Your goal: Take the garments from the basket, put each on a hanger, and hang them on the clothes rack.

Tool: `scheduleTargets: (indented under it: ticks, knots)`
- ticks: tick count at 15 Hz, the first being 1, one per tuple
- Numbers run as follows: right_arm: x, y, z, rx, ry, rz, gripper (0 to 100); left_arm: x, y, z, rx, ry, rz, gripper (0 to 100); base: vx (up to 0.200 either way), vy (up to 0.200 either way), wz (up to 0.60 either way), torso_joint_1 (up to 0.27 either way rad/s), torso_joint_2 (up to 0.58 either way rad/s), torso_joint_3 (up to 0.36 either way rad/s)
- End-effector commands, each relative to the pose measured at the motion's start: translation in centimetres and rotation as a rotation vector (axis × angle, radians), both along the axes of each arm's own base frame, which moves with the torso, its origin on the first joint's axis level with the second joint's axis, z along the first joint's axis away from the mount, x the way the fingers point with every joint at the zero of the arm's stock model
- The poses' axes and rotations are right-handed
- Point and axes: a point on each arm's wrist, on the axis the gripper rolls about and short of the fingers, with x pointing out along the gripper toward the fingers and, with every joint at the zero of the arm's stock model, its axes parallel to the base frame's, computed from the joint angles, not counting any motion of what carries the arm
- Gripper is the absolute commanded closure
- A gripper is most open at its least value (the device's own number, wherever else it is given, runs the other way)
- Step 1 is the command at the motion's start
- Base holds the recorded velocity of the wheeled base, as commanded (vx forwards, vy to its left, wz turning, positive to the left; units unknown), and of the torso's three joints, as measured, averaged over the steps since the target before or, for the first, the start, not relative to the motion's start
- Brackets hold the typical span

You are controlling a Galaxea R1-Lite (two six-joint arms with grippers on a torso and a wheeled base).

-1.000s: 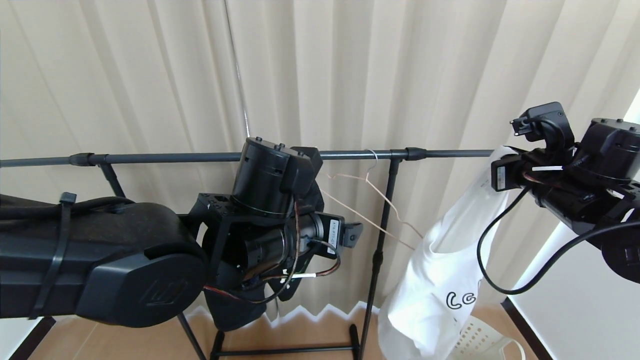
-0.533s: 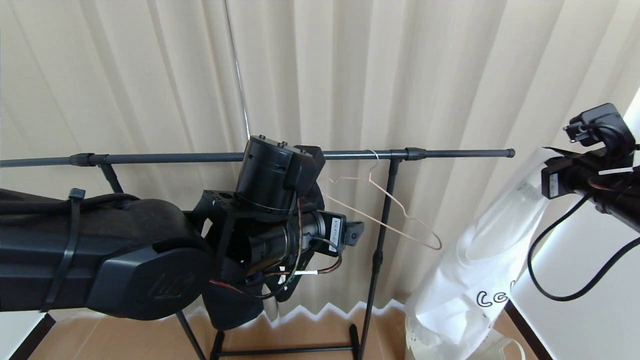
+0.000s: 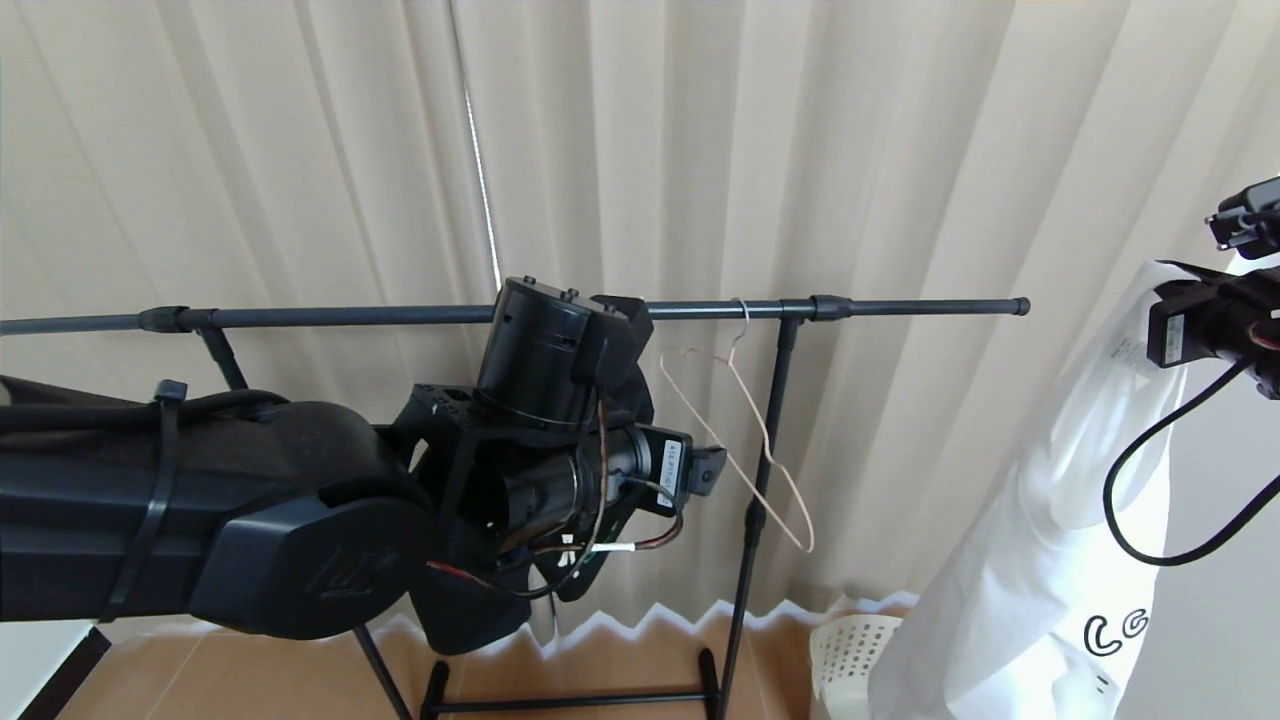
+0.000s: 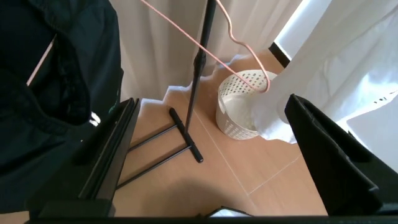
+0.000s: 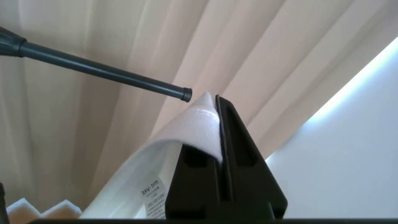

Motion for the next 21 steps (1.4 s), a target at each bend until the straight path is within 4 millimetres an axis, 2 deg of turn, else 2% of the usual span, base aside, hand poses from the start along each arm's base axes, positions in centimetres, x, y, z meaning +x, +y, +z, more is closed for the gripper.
scheduleTargets:
  ticks: [1,4,9,12,13,14,16,20,21]
  knots:
    - [0.1,0.0,-0.2,0.001,0.006,-0.002,100,0.7,0.1,-0.3,0.006,-0.001,0.016,0,0.0,0.0,0.0,0.0,0.0,0.0]
    - [0.2,0.1,-0.3,0.002,0.01,0.001,100,2.6,0.1,-0.7,0.047,-0.029,0.027,0,0.0,0.0,0.0,0.0,0.0,0.0]
    - [0.2,0.4,-0.4,0.002,0.013,0.013,100,6.1,-1.4,-1.7,0.105,-0.077,0.045,0,0.0,0.0,0.0,0.0,0.0,0.0]
    - [0.2,1.3,-0.7,0.003,0.026,0.04,100,7.7,-2.3,-3.1,0.124,-0.073,0.045,0,0.0,0.0,0.0,0.0,0.0,0.0]
    - [0.3,1.6,-0.8,0.004,0.029,0.05,100,8.8,-2.4,-4.1,0.15,-0.07,0.041,0,0.0,0.0,0.0,0.0,0.0,0.0]
    - [0.3,1.6,-0.8,0.004,0.029,0.051,100,8.9,-2.3,-4.2,0.153,-0.07,0.041,0,0.0,0.0,0.0,0.0,0.0,0.0]
    - [0.2,1.8,-1.0,0.004,0.035,0.057,100,10.7,-2.2,-5.8,0.174,-0.057,0.017,0,0.0,0.0,0.0,0.0,0.0,0.0]
    - [0.3,1.8,-1.0,0.004,0.036,0.059,100,11.6,-2.2,-7.3,0.185,-0.035,-0.087,0,0.0,0.0,0.0,0.0,0.0,0.0]
    - [0.3,2.2,-1.1,0.004,0.038,0.071,100,12.9,-1.8,-8.4,0.222,-0.06,-0.101,0,0.0,0.0,0.0,0.0,0.0,0.0]
